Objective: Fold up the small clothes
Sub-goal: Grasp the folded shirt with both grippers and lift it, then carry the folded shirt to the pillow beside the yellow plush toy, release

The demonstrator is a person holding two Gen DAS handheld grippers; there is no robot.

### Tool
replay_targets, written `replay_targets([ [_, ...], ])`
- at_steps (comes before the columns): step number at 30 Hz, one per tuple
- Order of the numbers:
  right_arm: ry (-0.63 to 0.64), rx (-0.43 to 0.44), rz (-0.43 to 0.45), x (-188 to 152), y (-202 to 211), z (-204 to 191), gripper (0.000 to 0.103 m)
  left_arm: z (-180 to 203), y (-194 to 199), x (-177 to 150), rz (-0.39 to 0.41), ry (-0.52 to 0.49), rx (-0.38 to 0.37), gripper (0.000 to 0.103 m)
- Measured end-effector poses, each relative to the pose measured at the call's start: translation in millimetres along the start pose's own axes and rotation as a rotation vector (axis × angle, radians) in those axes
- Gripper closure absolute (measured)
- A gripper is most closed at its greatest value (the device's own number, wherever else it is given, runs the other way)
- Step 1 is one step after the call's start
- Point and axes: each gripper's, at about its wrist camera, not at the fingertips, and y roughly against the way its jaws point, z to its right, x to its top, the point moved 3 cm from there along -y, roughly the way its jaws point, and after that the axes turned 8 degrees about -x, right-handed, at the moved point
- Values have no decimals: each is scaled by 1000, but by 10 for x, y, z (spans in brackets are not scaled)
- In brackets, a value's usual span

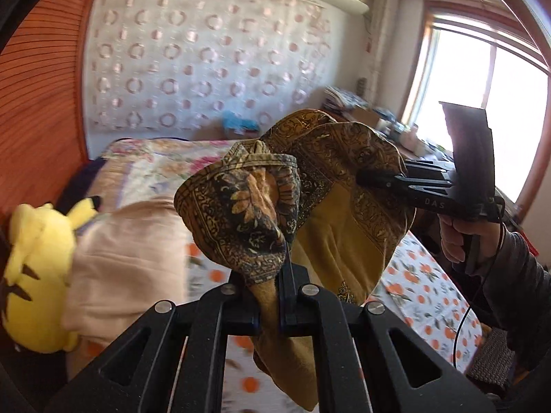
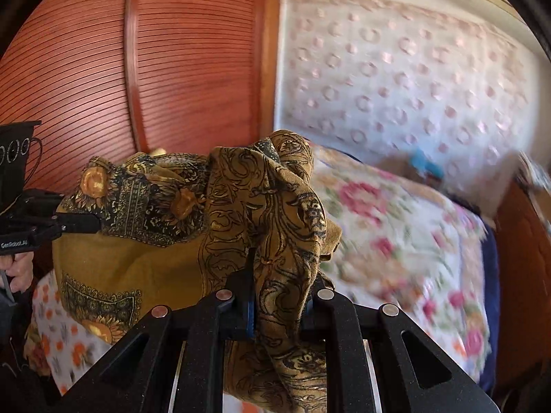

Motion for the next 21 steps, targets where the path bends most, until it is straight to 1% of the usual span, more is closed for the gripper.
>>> replay_targets([
  [3, 59, 40, 19, 365, -423, -262, 87, -449, 210, 0, 41, 54, 63, 95],
  [6, 101, 86, 25, 677, -811, -517, 87, -817, 335, -40, 65, 109, 105, 95],
  [8, 130, 111, 11, 859, -1131, -675, 87, -1001, 357, -84, 74, 145, 125, 95],
  [11, 181, 146, -28, 1080, -1760, -696, 87, -1258, 330, -216, 67, 202, 157, 95],
  [13, 191, 154, -68, 1128, -2106, -814, 87, -1412, 294, -350, 55, 238, 175, 95],
  [14, 200, 160, -90, 1131, -2280, -868, 87, -1475, 268, -421, 47, 253, 197, 95],
  [16, 229, 158, -122, 1096, -2599, -971, 85, -1627, 142, -529, 10, 281, 228, 95],
  [17, 247, 143, -141, 1040, -2713, -917, 81, -1669, 102, -562, -3, 294, 238, 95],
  [18, 246, 129, -161, 993, -2828, -912, 74, -1719, 73, -611, -9, 311, 248, 95],
  [19, 225, 123, -176, 968, -2940, -880, 69, -1750, 46, -646, -12, 319, 253, 95],
  [21, 192, 77, -168, 976, -3064, -788, 55, -1764, 34, -679, -17, 318, 267, 91],
])
